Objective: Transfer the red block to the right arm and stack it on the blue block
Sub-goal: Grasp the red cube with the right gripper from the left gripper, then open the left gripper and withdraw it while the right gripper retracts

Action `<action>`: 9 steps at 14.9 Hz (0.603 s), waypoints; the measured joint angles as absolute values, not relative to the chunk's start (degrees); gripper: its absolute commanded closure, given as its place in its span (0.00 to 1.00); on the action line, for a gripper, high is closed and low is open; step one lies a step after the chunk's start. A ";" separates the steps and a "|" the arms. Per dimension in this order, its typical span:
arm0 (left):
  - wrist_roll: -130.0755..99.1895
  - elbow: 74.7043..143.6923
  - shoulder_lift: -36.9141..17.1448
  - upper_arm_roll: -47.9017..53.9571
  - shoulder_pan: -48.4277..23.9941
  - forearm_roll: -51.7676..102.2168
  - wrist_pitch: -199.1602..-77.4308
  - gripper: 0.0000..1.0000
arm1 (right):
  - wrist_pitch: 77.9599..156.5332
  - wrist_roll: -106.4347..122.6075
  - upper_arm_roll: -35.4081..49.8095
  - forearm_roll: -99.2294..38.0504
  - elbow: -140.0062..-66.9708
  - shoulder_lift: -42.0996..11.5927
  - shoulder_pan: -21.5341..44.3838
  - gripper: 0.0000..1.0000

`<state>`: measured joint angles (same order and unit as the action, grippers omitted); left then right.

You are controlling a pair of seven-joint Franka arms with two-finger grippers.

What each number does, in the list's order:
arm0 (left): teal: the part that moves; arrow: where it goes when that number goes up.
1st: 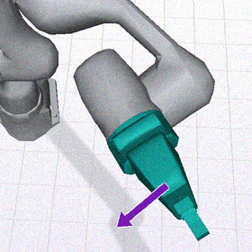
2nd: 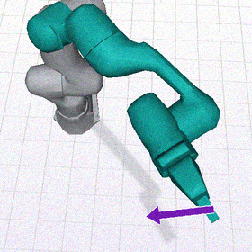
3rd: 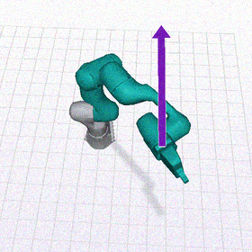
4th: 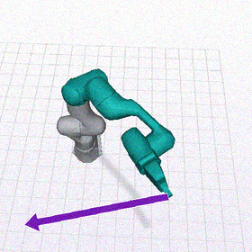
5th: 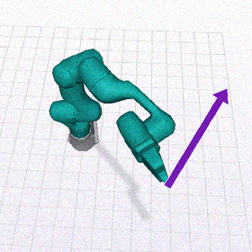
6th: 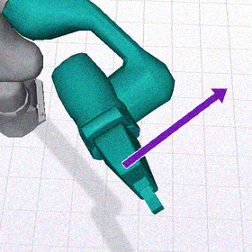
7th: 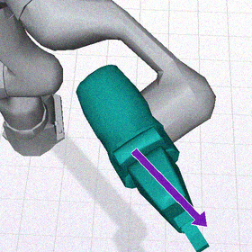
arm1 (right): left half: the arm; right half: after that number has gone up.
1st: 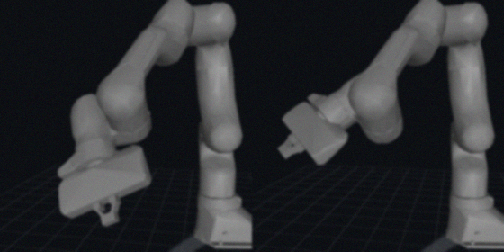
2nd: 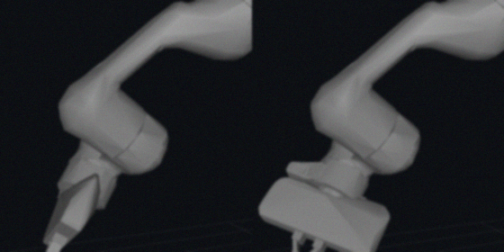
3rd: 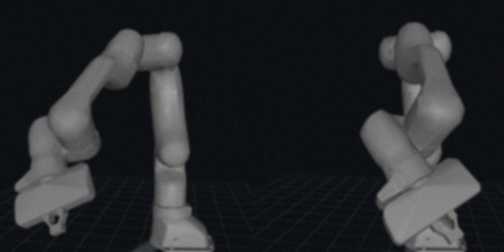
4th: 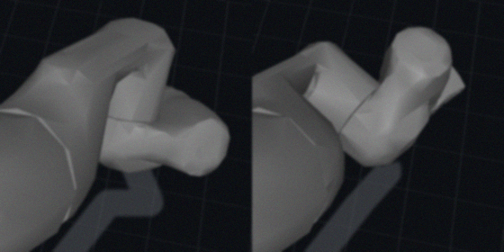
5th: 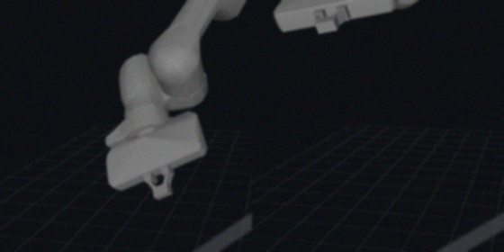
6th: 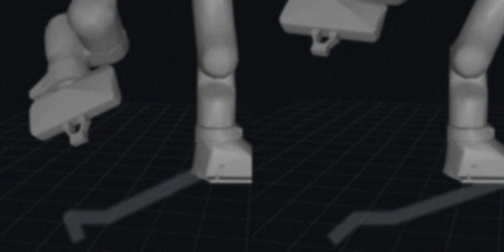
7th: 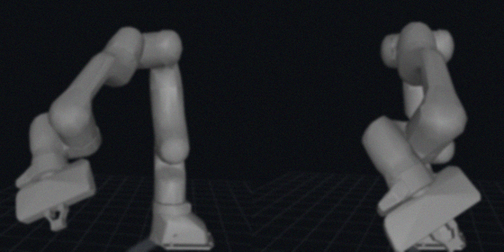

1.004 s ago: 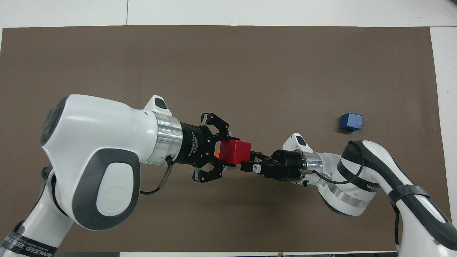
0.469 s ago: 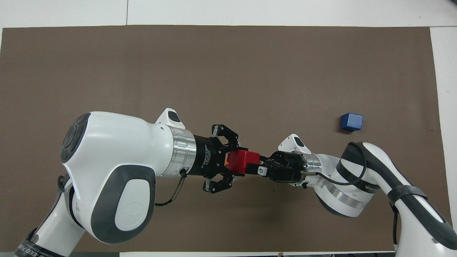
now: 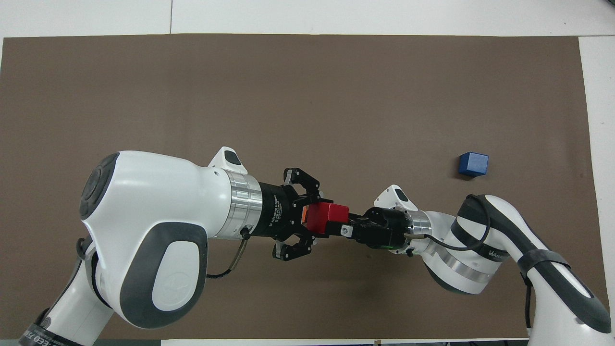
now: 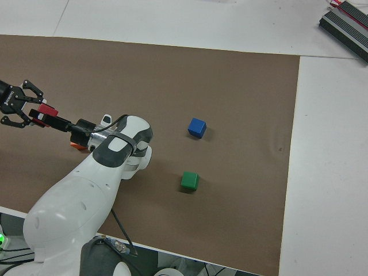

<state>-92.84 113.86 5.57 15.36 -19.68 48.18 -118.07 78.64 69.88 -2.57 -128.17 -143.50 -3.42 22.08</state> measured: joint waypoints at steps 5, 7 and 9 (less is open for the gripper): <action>-92.61 114.03 5.78 15.27 -19.49 48.40 -117.36 1.00 | 78.24 66.97 -2.48 -128.33 -143.49 -3.54 22.23 1.00; -92.62 114.10 5.81 15.27 -19.44 48.44 -117.24 1.00 | 78.27 66.48 -2.47 -128.33 -143.50 -3.56 22.27 1.00; -92.61 114.21 5.91 15.27 -19.41 48.44 -117.20 0.93 | 78.27 66.41 -2.45 -128.33 -143.50 -3.57 22.31 1.00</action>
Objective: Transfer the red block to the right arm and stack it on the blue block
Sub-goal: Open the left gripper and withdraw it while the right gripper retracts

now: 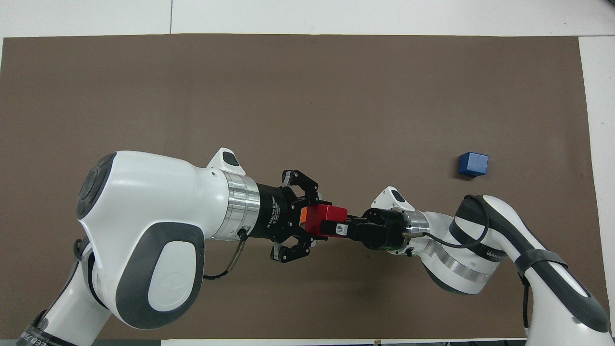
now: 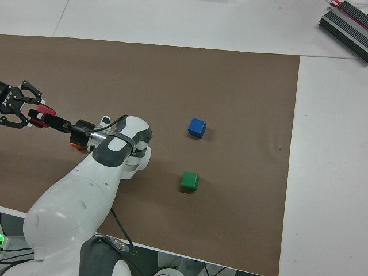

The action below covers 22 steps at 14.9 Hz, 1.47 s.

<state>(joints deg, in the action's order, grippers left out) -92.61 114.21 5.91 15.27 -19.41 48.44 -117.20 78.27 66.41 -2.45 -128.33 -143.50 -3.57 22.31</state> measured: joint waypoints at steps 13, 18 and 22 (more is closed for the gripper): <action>-92.52 114.70 9.41 14.28 -15.30 46.52 -114.40 0.00 | 79.85 64.46 -3.09 -124.50 -143.17 -3.52 18.95 1.00; -91.05 111.04 10.25 13.61 -9.53 30.36 -106.72 0.00 | 86.57 52.80 -3.61 -103.80 -138.99 -0.13 8.15 1.00; -80.49 110.37 10.24 12.29 -4.77 19.08 -102.18 0.00 | 91.43 38.68 -3.80 -77.10 -131.71 5.94 0.44 1.00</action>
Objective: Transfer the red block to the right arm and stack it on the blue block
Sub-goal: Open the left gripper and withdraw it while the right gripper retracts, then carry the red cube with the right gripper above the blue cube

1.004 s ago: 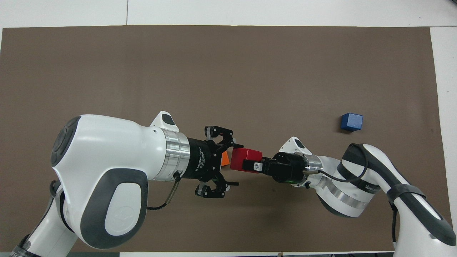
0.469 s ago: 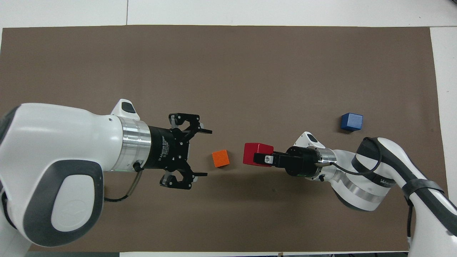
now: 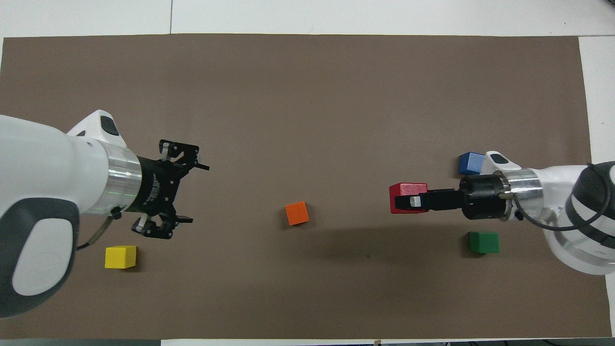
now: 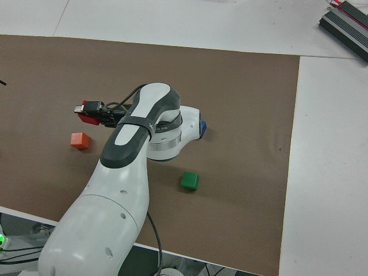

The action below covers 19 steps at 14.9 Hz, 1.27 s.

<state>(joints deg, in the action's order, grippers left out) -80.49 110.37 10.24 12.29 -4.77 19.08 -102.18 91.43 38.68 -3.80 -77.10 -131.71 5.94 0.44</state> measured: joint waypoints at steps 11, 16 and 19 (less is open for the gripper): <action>-22.20 104.71 8.46 8.04 5.09 0.98 -96.17 0.00 | 111.94 31.17 -3.29 -23.95 -122.71 5.13 -2.60 1.00; -10.44 91.36 -1.60 0.18 -1.11 -0.15 -89.10 0.00 | 122.56 13.83 -3.03 -5.33 -122.58 1.99 2.58 1.00; -9.91 85.85 -6.54 0.59 -2.09 -0.42 -86.41 0.00 | 124.12 9.54 -3.15 -1.63 -121.52 -1.21 2.50 1.00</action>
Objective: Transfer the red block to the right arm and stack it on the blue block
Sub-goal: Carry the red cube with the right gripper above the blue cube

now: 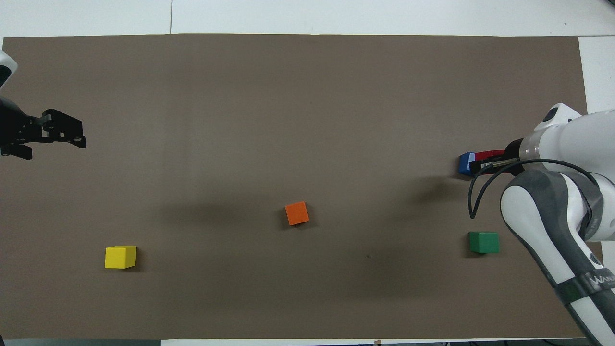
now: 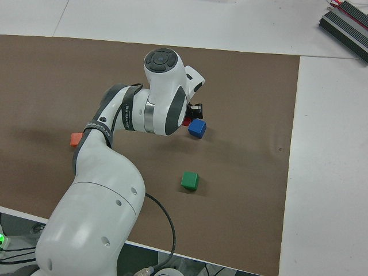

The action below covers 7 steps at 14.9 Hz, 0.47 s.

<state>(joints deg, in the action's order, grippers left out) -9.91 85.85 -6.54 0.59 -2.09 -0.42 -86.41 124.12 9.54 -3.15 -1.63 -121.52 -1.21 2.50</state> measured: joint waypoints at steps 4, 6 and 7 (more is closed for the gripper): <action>-3.96 84.44 -6.48 0.41 -1.97 -0.42 -83.37 0.00 | 124.79 2.98 -3.41 2.14 -118.13 -5.92 2.45 1.00; -1.01 86.70 -4.17 0.14 -1.87 -0.42 -82.53 0.00 | 124.94 -2.03 -3.35 2.56 -116.35 -8.15 2.62 1.00; -0.41 88.23 -2.94 0.08 -1.86 -0.42 -82.95 0.00 | 124.94 -3.88 -3.34 2.57 -115.15 -9.39 2.62 1.00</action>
<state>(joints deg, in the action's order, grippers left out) -0.41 88.23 -2.94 0.08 -1.86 -0.42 -82.95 124.94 -3.88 -3.34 2.57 -115.15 -9.39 2.62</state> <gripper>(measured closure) 0.000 0.392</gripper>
